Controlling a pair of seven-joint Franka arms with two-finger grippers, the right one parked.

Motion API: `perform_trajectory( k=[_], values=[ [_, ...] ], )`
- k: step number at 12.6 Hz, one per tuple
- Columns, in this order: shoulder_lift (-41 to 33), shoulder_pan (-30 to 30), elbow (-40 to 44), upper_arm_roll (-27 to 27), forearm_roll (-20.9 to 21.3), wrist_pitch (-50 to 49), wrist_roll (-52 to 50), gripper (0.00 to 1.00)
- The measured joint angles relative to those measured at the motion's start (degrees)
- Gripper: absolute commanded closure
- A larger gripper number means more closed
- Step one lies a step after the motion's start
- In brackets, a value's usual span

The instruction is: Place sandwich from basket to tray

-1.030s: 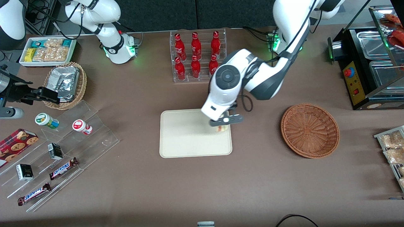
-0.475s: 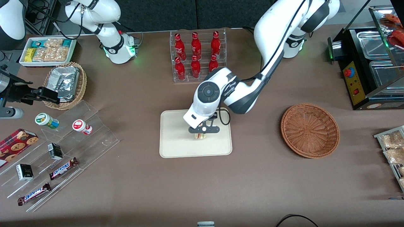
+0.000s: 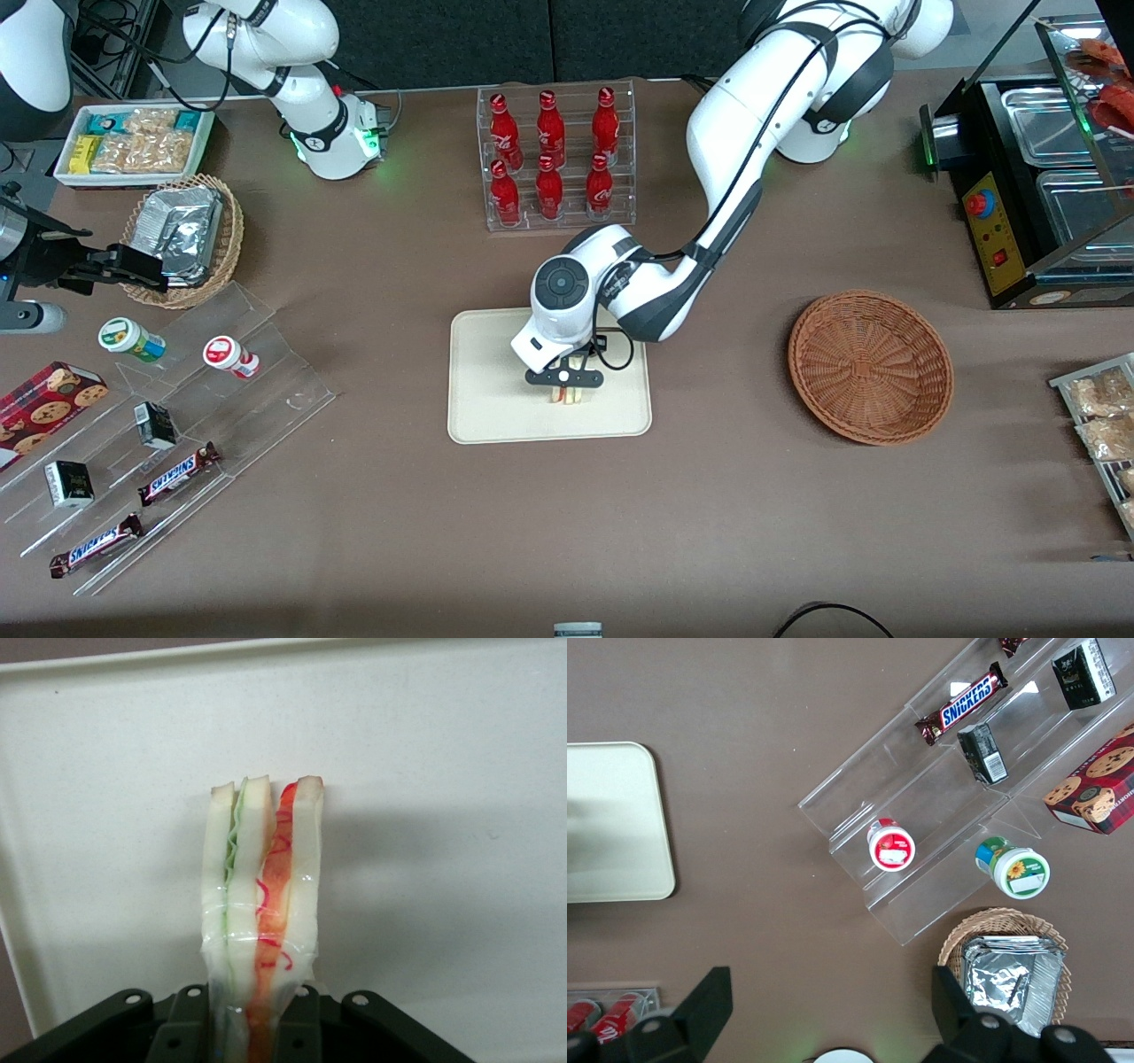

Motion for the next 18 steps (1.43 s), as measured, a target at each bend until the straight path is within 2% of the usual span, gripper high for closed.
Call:
perform_trajectory(
  k=[1, 2, 3, 4, 10, 14, 18],
  values=[
    [0.4, 0.0, 0.1, 0.0, 0.2, 0.3, -0.1, 0.81],
    [0.5, 0.0, 0.2, 0.0, 0.2, 0.5, -0.2, 0.35],
    [0.6, -0.1, 0.3, 0.0, 0.2, 0.6, -0.3, 0.07],
    [0.6, -0.2, 0.4, 0.0, 0.2, 0.6, -0.8, 0.01],
    [-2.0, 0.4, 3.0, 0.1, 0.2, -1.8, -3.6, 0.00],
    [-13.5, 5.7, 3.4, 0.1, -1.0, -17.0, -1.4, 0.01],
    [-27.2, 13.7, -4.0, 0.5, -6.4, -25.9, 11.7, 0.01]
  ],
)
